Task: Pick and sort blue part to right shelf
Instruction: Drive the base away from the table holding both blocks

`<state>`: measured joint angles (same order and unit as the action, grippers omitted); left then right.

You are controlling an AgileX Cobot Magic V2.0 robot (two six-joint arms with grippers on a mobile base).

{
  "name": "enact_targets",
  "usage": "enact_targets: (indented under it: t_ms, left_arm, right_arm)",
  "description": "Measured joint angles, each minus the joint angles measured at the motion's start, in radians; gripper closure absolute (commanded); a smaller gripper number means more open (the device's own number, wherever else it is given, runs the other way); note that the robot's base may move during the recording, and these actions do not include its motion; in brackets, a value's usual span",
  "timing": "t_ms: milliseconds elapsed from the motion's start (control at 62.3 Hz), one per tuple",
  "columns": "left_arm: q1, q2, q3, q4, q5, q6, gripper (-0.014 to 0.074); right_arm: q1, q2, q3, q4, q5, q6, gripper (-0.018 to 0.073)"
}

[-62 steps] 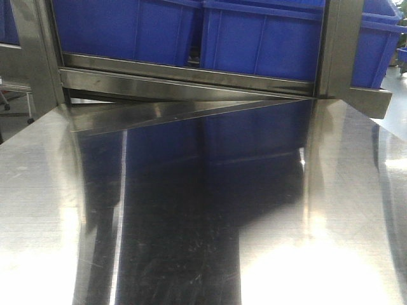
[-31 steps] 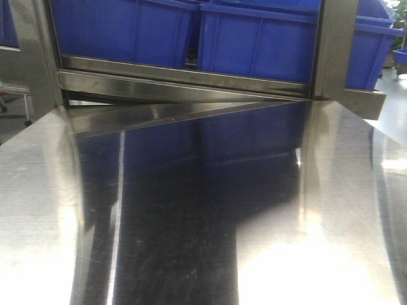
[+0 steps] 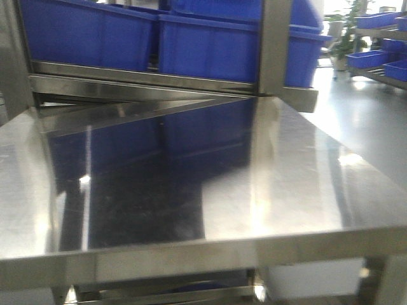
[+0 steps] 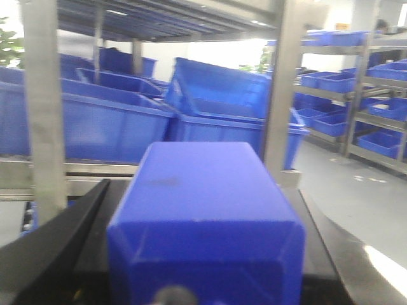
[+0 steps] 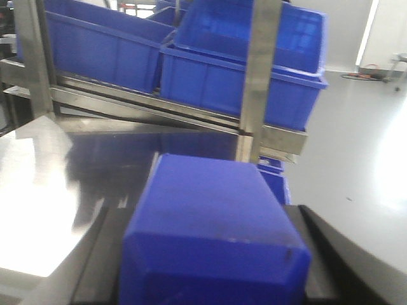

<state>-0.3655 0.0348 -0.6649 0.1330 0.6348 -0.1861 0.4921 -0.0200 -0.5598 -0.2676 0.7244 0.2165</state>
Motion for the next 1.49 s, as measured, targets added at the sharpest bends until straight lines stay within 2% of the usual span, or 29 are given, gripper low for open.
enact_targets:
  t_ms: [1492]
  left_arm:
    - [0.0, 0.0, 0.0, 0.0, 0.0, 0.0, 0.0365]
  right_arm:
    - [0.0, 0.0, 0.0, -0.002, 0.0, 0.0, 0.0349]
